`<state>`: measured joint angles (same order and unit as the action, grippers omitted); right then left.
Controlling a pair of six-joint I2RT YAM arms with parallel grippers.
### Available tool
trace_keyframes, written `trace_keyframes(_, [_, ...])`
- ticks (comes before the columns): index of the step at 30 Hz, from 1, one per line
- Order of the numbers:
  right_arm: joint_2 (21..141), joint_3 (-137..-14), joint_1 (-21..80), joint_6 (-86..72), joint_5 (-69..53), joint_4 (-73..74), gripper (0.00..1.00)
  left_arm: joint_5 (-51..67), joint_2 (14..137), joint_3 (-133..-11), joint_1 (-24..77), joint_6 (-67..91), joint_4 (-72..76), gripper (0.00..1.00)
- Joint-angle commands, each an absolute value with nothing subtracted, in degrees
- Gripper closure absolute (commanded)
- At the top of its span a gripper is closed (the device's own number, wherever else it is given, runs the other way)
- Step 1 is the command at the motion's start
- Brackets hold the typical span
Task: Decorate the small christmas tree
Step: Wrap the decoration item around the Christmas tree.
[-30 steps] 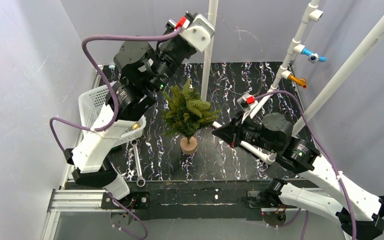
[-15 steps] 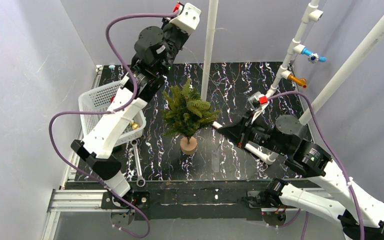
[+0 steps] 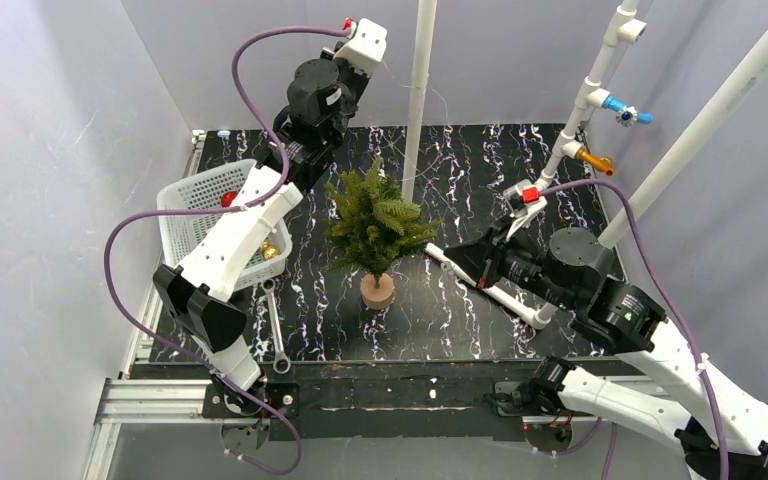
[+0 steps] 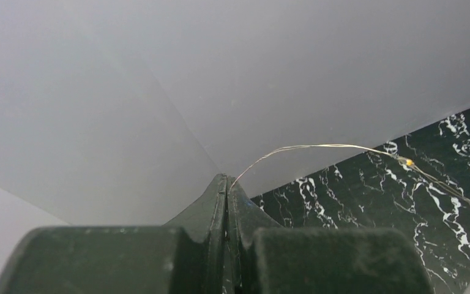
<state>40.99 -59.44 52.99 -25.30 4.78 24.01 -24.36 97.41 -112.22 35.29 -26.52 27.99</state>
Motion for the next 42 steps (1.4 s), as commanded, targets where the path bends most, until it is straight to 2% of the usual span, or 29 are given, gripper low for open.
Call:
trace_keyframes(1, [42.1, -61.5, 53.1, -25.2, 5.6, 23.2, 0.99, -27.1, 95.3, -109.8, 33.8, -24.3, 32.6, 1.00])
trace_keyframes(20, [43.4, -62.8, 53.1, -25.0, 8.8, 24.6, 0.99, -29.0, 94.2, -100.7, 31.3, -20.1, 31.4, 1.00])
trace_keyframes(35, [50.6, -74.5, 50.3, -27.8, 14.9, 35.5, 0.99, -30.1, 95.0, -95.9, 30.0, -15.9, 30.5, 1.00])
trace_keyframes(42, [53.6, -77.3, 44.7, -29.2, 11.2, 39.1, 0.99, -30.2, 96.2, -94.8, 29.5, -15.1, 30.8, 1.00])
